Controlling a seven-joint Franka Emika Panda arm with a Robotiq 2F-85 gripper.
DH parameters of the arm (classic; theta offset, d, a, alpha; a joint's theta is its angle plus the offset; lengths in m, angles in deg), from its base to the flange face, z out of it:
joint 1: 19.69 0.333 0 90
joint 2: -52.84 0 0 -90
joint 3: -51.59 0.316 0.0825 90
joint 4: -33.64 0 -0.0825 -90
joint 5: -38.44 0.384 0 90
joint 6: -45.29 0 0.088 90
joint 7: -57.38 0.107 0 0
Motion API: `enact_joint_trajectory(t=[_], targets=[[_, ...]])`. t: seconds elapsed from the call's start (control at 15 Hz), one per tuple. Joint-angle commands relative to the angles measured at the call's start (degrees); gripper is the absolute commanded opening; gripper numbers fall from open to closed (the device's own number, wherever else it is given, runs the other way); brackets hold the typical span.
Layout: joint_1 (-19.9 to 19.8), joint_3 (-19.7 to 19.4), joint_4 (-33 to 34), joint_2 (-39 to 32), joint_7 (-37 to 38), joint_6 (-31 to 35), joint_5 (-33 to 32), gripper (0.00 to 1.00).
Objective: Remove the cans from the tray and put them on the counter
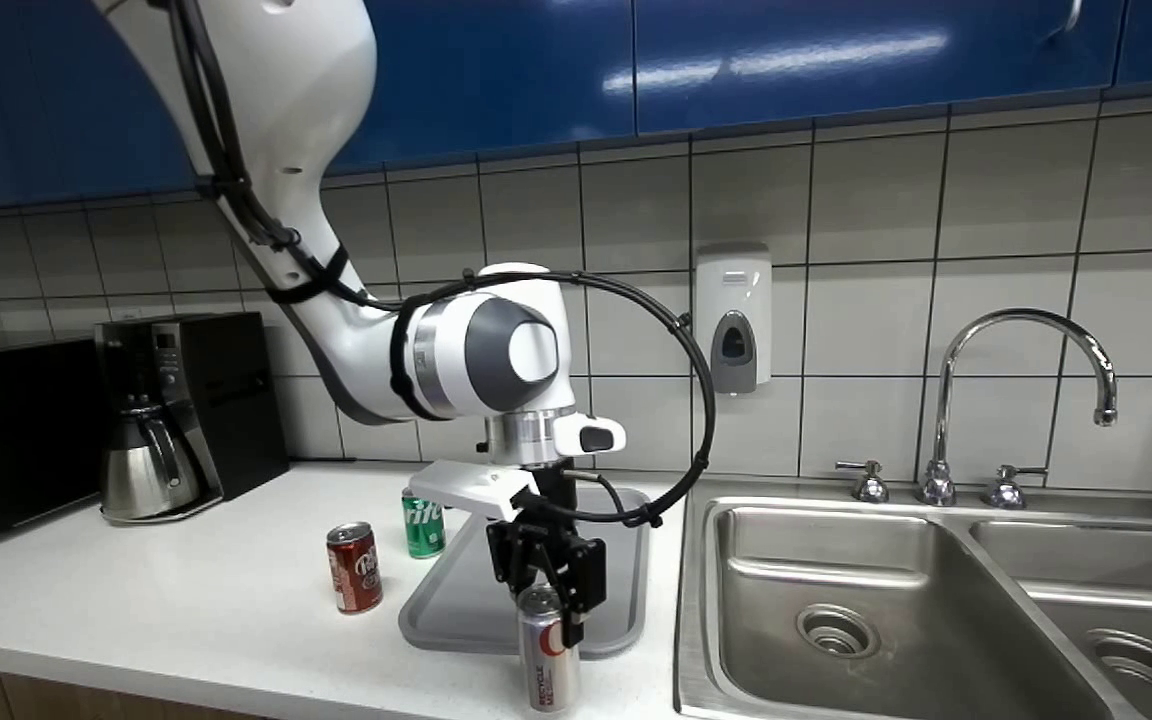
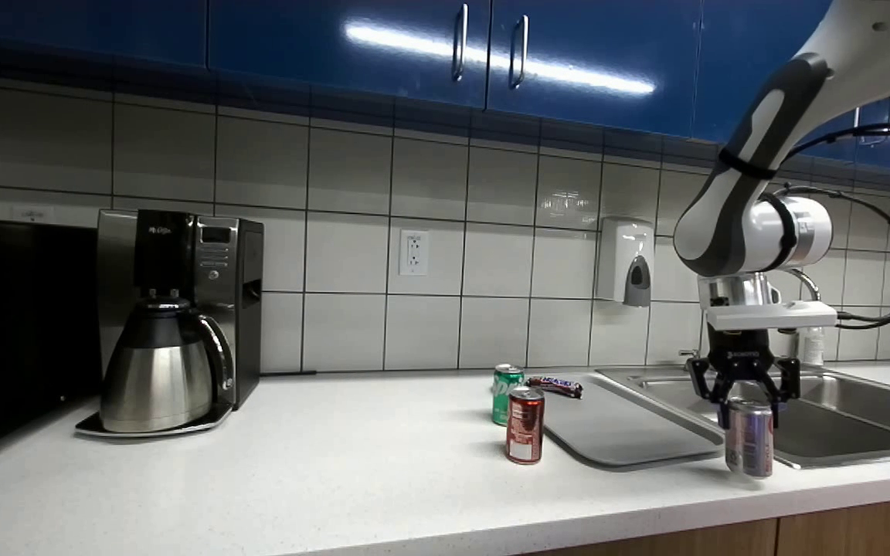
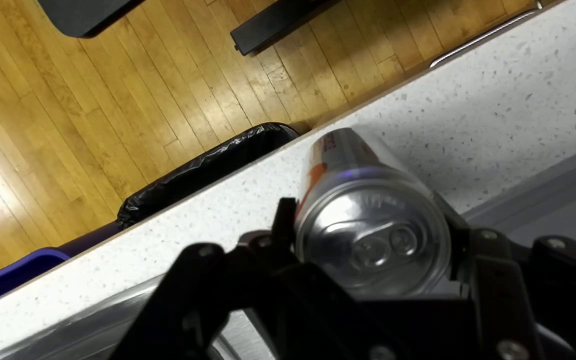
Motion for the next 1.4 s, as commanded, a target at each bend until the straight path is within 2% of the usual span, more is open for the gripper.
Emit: enact_joint_trajectory(t=[0.0, 0.93, 1.0, 1.07, 1.2, 1.33], targets=[[-0.06, 0.30, 1.16, -0.81, 2.23, 0.34, -1.89, 0.39], [0.26, -0.02, 1.16, -2.55, 2.36, 2.64, -1.73, 0.39], [0.28, -0.03, 1.17, -2.61, 2.43, 2.56, -1.76, 0.53], [0.28, -0.03, 1.16, -2.57, 2.35, 2.52, -1.71, 0.83], [0.31, -0.03, 1.12, -2.54, 2.48, 2.56, -1.80, 0.95], [0.33, 0.01, 1.18, -2.52, 2.49, 2.44, -1.65, 1.00]])
